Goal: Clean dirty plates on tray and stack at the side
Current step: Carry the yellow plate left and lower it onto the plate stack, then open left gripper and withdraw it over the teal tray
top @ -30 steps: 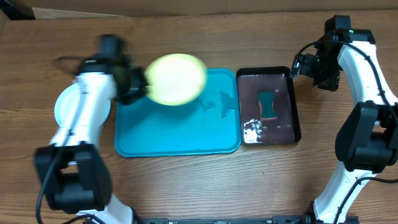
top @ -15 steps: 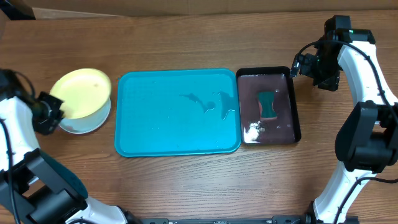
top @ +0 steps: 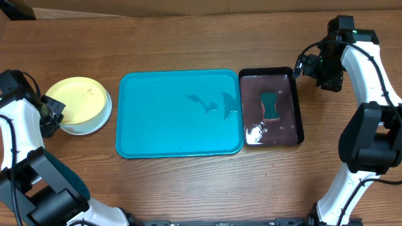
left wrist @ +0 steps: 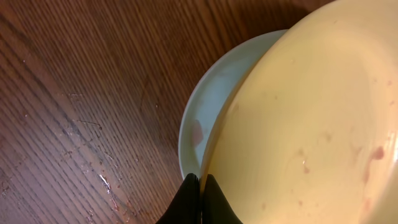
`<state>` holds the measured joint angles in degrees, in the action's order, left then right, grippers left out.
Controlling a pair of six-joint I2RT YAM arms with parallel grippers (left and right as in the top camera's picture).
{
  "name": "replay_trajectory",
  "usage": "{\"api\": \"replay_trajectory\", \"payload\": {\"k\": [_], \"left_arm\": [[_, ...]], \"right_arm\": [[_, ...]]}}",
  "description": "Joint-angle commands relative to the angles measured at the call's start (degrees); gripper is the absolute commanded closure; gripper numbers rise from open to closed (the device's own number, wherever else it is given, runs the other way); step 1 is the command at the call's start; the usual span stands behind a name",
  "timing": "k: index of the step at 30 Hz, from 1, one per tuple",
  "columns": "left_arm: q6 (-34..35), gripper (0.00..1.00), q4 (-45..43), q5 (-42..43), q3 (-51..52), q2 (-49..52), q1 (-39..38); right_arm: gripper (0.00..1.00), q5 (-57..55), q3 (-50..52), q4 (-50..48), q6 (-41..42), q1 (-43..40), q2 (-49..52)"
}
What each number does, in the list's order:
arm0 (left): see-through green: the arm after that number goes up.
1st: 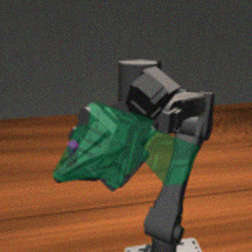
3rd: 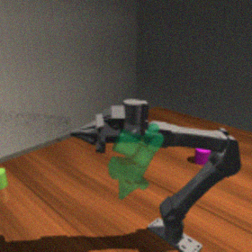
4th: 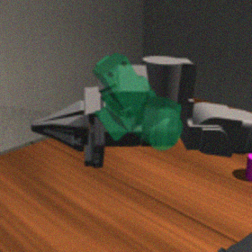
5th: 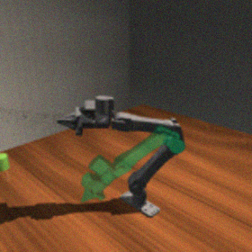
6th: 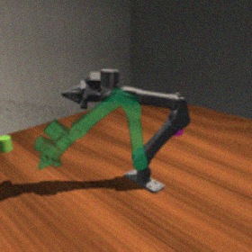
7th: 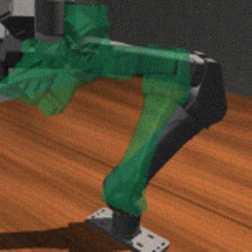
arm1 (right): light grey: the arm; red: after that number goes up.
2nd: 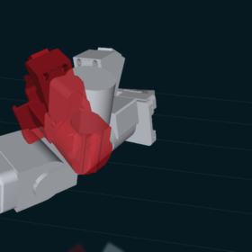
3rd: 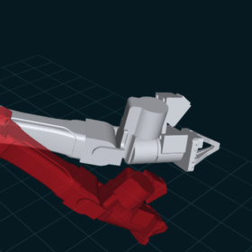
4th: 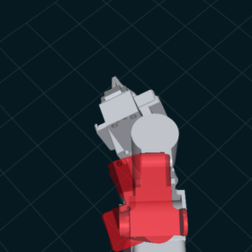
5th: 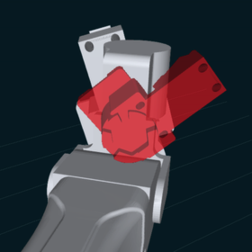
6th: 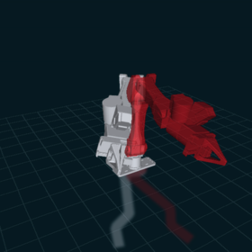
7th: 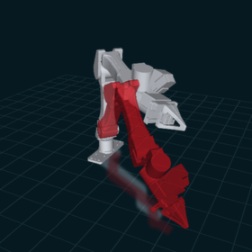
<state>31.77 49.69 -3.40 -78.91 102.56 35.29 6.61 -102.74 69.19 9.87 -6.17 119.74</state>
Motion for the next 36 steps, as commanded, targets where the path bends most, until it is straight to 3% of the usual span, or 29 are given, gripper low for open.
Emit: {"api": "replay_trajectory", "payload": {"k": [1,6,8,10,13,17,22,26,28,36], "left_arm": [[1.7,0.96,-1.5,-2.4,1.8,0.3,-0.1],[1.2,0.89,-2.0,0.5,1.9,0.3,-0.1],[0.0,0.72,-2.1,2.3,1.9,0.3,-0.1],[-2.3,0.49,-2.3,5.5,1.9,0.3,-0.1],[-6.4,0.35,-2.4,13.9,1.9,0.3,-0.2],[-12.3,0.32,-2.6,24.2,1.9,0.3,-2.1],[-17.8,0.24,-2.2,25.9,1.9,0.3,-9.0],[-19.6,0.13,-2.1,25.9,1.9,0.3,-16.0],[-19.8,0.00,-2.1,25.3,1.9,0.3,-19.6],[-19.8,0.00,-2.2,25.3,1.9,0.3,-30.8]], "right_arm": [[0.00,-0.2,-0.4,-0.1,0.2,0.0,-1.4],[0.00,-0.2,-0.4,-0.1,0.2,0.0,-1.4],[0.00,-0.2,-0.4,-0.1,0.2,0.0,-1.4],[0.00,-0.2,-0.4,-0.1,0.2,0.0,-1.4],[0.00,-0.2,-0.4,-0.1,0.2,0.0,-1.4],[0.00,-0.2,-0.4,-0.1,0.2,0.0,-1.4],[0.00,-0.2,-0.4,-0.1,0.2,0.0,-1.4],[0.00,-0.2,-0.4,-0.1,0.2,0.0,-1.4],[0.00,-0.2,-0.4,-0.1,0.2,0.0,-1.4],[0.00,-0.2,-0.4,-0.1,0.2,0.0,-1.4]]}}
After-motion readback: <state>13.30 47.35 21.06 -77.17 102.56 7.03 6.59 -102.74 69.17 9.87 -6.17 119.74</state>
